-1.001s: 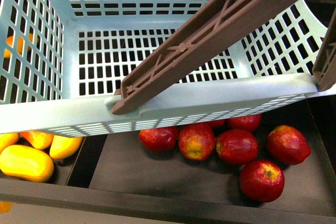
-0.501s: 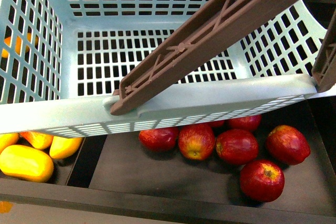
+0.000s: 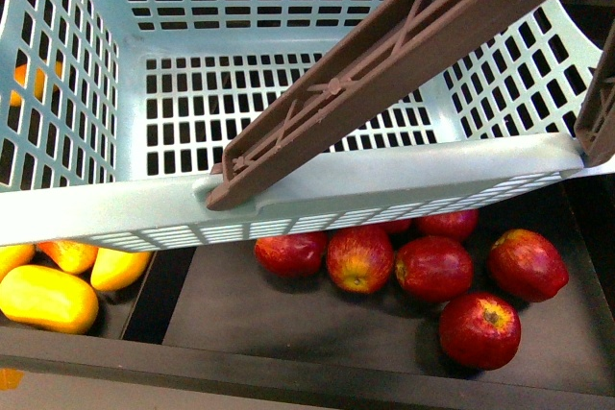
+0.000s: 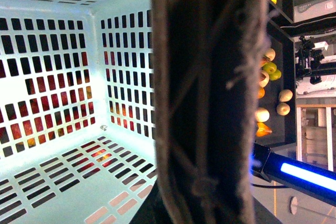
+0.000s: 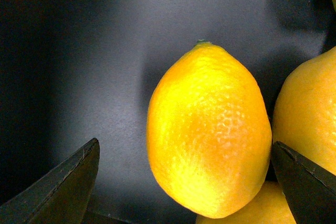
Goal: Pick lemon and mango into basket
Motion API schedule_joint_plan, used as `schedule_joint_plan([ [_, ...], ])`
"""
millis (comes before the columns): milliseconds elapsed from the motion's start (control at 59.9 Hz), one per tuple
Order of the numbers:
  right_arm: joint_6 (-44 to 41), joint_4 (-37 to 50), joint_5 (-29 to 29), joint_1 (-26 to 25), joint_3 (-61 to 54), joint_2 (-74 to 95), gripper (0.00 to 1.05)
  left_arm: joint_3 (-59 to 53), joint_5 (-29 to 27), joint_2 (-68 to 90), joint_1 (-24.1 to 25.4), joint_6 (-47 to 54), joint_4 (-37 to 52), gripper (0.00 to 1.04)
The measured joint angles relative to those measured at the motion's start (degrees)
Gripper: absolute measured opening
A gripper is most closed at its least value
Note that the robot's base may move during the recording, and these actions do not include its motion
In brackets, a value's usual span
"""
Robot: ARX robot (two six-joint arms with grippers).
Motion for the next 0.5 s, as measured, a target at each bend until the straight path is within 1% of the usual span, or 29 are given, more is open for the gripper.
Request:
schedule_joint_plan([
  [150, 0.0, -0.2, 0.2, -0.1, 1.1, 1.4, 0.95, 0.0, 0.0, 0.0, 0.0, 0.0, 0.0, 0.05],
  [184, 0.0, -0.3, 0.3, -0.1, 1.2, 1.6, 0.93, 0.0, 0.0, 0.0, 0.0, 0.0, 0.0, 0.05],
  [200, 0.0, -0.3, 0.4, -0.1, 1.3, 1.7, 0.89, 0.0, 0.0, 0.0, 0.0, 0.0, 0.0, 0.05],
  [250, -0.1, -0.3, 0.5, -0.2, 1.3, 1.9, 0.85, 0.0, 0.0, 0.0, 0.0, 0.0, 0.0, 0.05],
  [267, -0.2, -0.3, 0.6, -0.3, 1.3, 2.1, 0.81, 0.0, 0.0, 0.0, 0.0, 0.0, 0.0, 0.05],
  [351, -0.3, -0.2, 0.6, -0.7, 1.3, 2.4, 0.71, 0.0, 0.0, 0.0, 0.0, 0.0, 0.0, 0.05],
  [417, -0.4, 0.1, 0.5, -0.9, 1.3, 2.4, 0.65, 0.0, 0.0, 0.0, 0.0, 0.0, 0.0, 0.05],
  [501, -0.5, 0.4, 0.1, -1.3, 1.2, 2.4, 0.64, 0.0, 0.0, 0.0, 0.0, 0.0, 0.0, 0.05],
])
